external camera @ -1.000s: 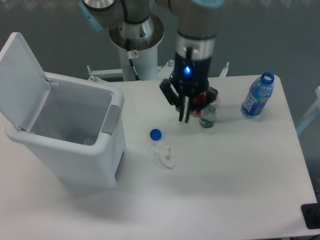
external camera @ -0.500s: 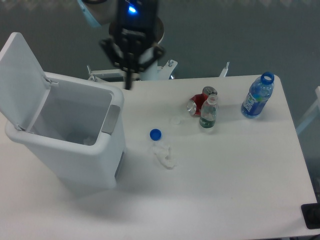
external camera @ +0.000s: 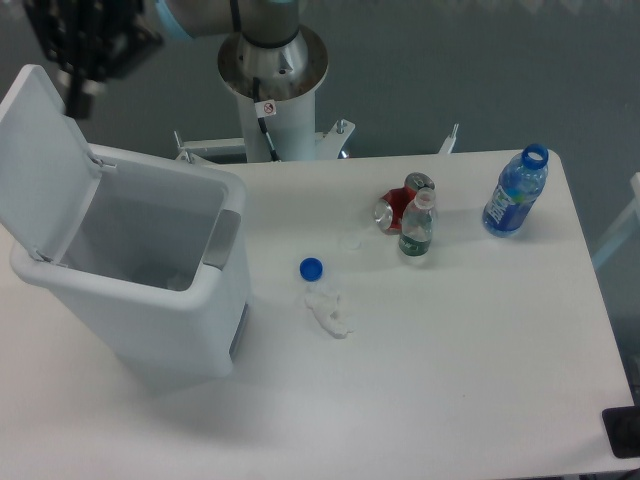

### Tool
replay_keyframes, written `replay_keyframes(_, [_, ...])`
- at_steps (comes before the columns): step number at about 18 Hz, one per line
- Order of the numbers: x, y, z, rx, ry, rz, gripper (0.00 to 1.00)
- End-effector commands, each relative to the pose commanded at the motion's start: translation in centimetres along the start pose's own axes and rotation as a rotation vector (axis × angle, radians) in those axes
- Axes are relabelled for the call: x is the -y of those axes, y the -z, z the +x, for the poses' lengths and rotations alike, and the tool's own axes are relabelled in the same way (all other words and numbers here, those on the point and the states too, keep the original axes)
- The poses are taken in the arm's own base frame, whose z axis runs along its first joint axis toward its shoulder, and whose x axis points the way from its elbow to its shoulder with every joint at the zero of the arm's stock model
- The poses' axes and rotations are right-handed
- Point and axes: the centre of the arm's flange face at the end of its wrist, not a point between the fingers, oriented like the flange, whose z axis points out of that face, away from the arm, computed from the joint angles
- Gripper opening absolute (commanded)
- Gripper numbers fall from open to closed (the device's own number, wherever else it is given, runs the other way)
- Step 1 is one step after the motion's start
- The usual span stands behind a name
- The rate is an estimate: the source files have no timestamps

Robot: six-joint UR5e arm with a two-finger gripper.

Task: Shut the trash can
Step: 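Raise the gripper and swing it over toward the open trash can lid, then move the gripper behind the raised lid of the trash can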

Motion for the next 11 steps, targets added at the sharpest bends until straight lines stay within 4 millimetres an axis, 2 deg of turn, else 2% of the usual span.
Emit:
replay_keyframes(3, [0.2,-0.4,2.0,-0.035,-0.148,0.0,0.03])
replay_keyframes(5, [0.0,-1.0,2.2,-0.049,-0.26,-0.009,0.03])
replay_keyframes(11, [-1.6,-2.8,3.2,-0.086,-0.416,-0.044,0.03])
